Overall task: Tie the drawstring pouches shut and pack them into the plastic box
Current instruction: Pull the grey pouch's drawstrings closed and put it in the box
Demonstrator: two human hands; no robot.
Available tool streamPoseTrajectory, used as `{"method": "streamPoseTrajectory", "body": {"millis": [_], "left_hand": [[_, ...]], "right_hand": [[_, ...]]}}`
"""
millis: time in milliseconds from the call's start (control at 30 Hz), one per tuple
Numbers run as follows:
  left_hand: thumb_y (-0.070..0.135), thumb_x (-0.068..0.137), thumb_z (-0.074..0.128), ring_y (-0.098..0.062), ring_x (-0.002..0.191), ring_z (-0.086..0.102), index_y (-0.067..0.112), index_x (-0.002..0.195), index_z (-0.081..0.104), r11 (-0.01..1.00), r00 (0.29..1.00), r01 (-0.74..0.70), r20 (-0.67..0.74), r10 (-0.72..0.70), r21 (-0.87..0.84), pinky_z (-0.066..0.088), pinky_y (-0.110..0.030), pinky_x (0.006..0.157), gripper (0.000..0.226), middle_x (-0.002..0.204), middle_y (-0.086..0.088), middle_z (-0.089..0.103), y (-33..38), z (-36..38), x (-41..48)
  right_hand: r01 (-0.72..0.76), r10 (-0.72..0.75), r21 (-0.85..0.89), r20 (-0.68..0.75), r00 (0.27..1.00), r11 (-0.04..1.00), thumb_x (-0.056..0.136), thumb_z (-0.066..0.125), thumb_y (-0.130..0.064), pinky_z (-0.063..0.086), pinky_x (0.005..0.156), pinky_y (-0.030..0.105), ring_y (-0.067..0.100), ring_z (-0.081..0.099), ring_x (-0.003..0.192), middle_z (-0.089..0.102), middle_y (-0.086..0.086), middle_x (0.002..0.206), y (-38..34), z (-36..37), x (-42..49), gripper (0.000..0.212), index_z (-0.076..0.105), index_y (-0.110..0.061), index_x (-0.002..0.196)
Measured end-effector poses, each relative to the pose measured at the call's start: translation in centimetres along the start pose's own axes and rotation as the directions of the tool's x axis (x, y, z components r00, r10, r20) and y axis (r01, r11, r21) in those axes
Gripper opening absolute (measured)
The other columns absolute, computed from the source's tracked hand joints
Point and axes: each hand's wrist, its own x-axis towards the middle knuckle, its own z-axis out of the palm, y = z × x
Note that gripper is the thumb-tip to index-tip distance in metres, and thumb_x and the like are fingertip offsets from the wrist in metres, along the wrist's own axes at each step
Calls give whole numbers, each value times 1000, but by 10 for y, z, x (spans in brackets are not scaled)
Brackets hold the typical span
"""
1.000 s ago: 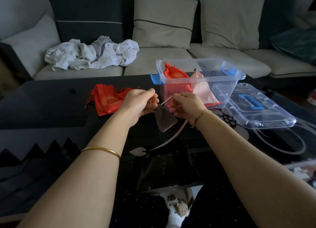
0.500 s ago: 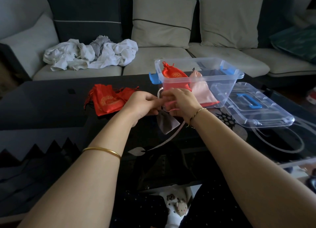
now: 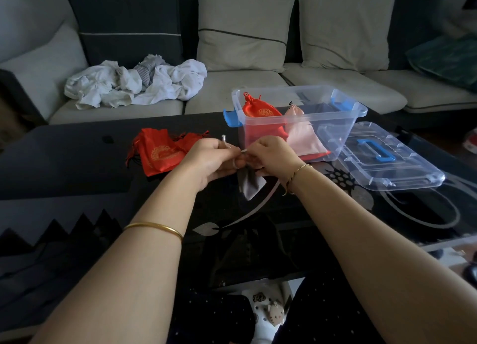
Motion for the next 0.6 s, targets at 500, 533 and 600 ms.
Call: {"method": "streamPoseTrajectory", "body": {"millis": [500, 533, 600], "left_hand": [[-9, 84, 60, -10, 60, 61, 13, 82, 57, 1000, 999, 4, 32, -4, -20, 50, -18, 51, 22, 69, -2, 61, 6, 0, -5], [-9, 84, 59, -10, 63, 61, 14, 83, 57, 1000, 1000, 1, 29, -1, -6, 50, -18, 50, 22, 70, -2, 60, 7, 1, -5], [-8, 84, 60, -11, 68, 61, 14, 83, 57, 999, 1000, -20, -2, 20, 39, 50, -19, 53, 23, 73, -1, 59, 7, 4, -5]], "right_hand": [[191, -173, -141, 126, 977, 971, 84, 65, -9, 39, 50, 2, -6, 57, 58, 64, -5, 80, 7, -4, 2, 18, 68, -8, 101], [183, -168, -148, 109, 980, 972, 84, 65, -11, 41, 51, 3, -2, 56, 61, 64, -3, 81, 7, -4, 2, 15, 69, -9, 98], [164, -153, -145, 81, 985, 976, 83, 66, -11, 43, 54, 8, 1, 53, 63, 64, -3, 77, 6, -2, 3, 6, 70, -13, 86]]}}
